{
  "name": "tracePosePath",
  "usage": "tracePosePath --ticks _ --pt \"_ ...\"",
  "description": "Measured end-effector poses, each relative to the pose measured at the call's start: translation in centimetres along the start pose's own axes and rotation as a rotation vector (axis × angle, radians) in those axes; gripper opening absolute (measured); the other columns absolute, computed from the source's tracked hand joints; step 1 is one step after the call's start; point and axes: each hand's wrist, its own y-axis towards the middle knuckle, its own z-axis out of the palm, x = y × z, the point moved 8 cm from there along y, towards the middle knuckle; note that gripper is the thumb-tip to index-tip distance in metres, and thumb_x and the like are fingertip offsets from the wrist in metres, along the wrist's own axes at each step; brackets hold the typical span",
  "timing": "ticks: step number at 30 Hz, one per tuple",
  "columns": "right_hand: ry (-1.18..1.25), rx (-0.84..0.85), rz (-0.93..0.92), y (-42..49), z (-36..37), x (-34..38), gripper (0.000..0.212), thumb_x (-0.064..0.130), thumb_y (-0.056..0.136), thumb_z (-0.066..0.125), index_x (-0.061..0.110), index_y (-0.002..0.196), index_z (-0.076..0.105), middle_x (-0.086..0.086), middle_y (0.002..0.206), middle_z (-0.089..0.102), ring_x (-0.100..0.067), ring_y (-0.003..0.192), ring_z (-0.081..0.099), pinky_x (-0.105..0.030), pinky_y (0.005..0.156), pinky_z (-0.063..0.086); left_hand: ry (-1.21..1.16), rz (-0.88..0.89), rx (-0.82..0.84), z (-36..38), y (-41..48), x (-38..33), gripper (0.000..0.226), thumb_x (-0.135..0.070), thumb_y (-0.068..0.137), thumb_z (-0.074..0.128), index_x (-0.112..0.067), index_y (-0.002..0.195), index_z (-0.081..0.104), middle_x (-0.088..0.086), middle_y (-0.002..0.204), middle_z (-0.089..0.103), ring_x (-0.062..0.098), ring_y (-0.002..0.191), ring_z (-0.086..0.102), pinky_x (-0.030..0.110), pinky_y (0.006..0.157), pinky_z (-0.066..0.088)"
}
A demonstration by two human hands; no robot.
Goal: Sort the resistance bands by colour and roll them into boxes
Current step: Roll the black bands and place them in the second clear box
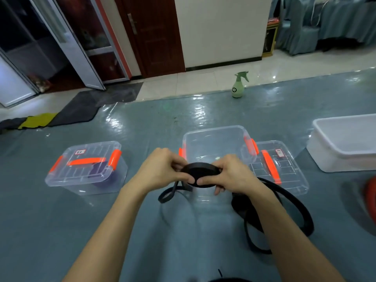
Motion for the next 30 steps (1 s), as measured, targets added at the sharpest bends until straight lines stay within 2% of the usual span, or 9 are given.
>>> tracePosePath --ticks 3,6,8,10,14,19,22,26,30 --pt "0.231 -0.005 -0.048 -0.1 -1.3 -0.5 0.026 0.052 0.071 0.095 0.031 0.083 0.086 -0.003 0.066 0.078 -0.024 0.059 0.079 -0.023 0.055 0.056 -0.443 -0.029 -0.060 0.8 -0.1 0.5 0.029 -0.014 0.074 0.100 -0.024 0.099 0.090 -0.001 0.094 0.086 0.015 0.094 0.083 0.030 0.086 0.065" --pt "0.383 -0.031 -0.090 0.1 -2.2 -0.4 0.031 0.048 0.070 0.096 0.023 0.088 0.087 -0.011 0.069 0.079 -0.026 0.056 0.077 -0.024 0.053 0.056 -0.540 -0.011 -0.095 0.6 0.7 -0.6 0.028 -0.010 0.077 0.098 -0.021 0.100 0.089 0.003 0.095 0.086 0.018 0.094 0.084 0.022 0.083 0.063" --pt "0.418 -0.014 -0.089 0.3 -2.5 -0.5 0.038 0.047 0.068 0.097 0.023 0.094 0.087 -0.013 0.079 0.081 -0.031 0.061 0.079 -0.025 0.050 0.055 -0.403 0.003 -0.092 -0.2 1.5 -1.7 0.021 -0.016 0.078 0.098 -0.024 0.096 0.089 0.000 0.088 0.085 0.019 0.089 0.084 0.029 0.079 0.065" --pt "0.324 -0.007 -0.081 0.3 -2.9 -0.6 0.052 0.056 0.061 0.099 0.040 0.108 0.082 0.004 0.096 0.084 -0.027 0.063 0.080 -0.023 0.048 0.053 -0.106 0.027 -0.072 -1.0 2.4 -2.9 0.018 -0.028 0.078 0.098 -0.027 0.093 0.088 -0.006 0.076 0.082 0.018 0.079 0.082 0.038 0.076 0.064" --pt "0.008 -0.095 -0.109 0.7 -4.3 -0.2 0.087 0.079 0.046 0.095 0.069 0.126 0.062 0.036 0.115 0.072 -0.010 0.053 0.074 -0.021 0.053 0.059 0.518 0.108 0.017 -1.1 4.0 -6.3 0.023 -0.049 0.077 0.090 -0.040 0.097 0.086 -0.016 0.075 0.078 0.006 0.067 0.065 0.033 0.069 0.056" --pt "-0.105 -0.006 -0.154 2.0 -2.8 1.1 0.026 0.072 0.067 0.088 0.056 0.084 0.077 0.021 0.073 0.076 -0.012 0.045 0.070 -0.021 0.050 0.052 0.734 0.177 0.094 -0.9 5.5 -8.5 0.025 -0.054 0.074 0.087 -0.037 0.092 0.084 -0.014 0.074 0.077 0.013 0.068 0.060 0.030 0.065 0.051" --pt "-0.029 -0.021 -0.172 2.5 -3.5 1.2 0.025 0.070 0.072 0.086 0.047 0.081 0.081 0.014 0.063 0.074 -0.014 0.049 0.073 -0.020 0.053 0.051 0.597 0.141 0.084 -1.9 6.2 -8.0 0.025 -0.054 0.072 0.091 -0.039 0.092 0.085 -0.018 0.073 0.077 0.006 0.068 0.065 0.034 0.069 0.057" --pt "0.177 -0.037 -0.156 2.5 -4.7 0.5 0.043 0.069 0.066 0.089 0.033 0.090 0.087 0.002 0.071 0.079 -0.022 0.053 0.076 -0.027 0.053 0.057 0.066 0.071 0.128 -2.5 6.0 -5.3 0.025 -0.036 0.075 0.099 -0.033 0.097 0.088 -0.012 0.081 0.083 0.009 0.081 0.080 0.036 0.083 0.066" --pt "0.374 -0.082 -0.198 2.9 -5.7 0.8 0.025 0.049 0.074 0.094 0.029 0.089 0.088 -0.003 0.071 0.080 -0.028 0.052 0.075 -0.025 0.050 0.055 -0.301 0.052 0.024 -2.7 5.6 -3.1 0.031 -0.028 0.074 0.100 -0.028 0.103 0.089 0.001 0.094 0.086 0.020 0.093 0.084 0.034 0.091 0.066"
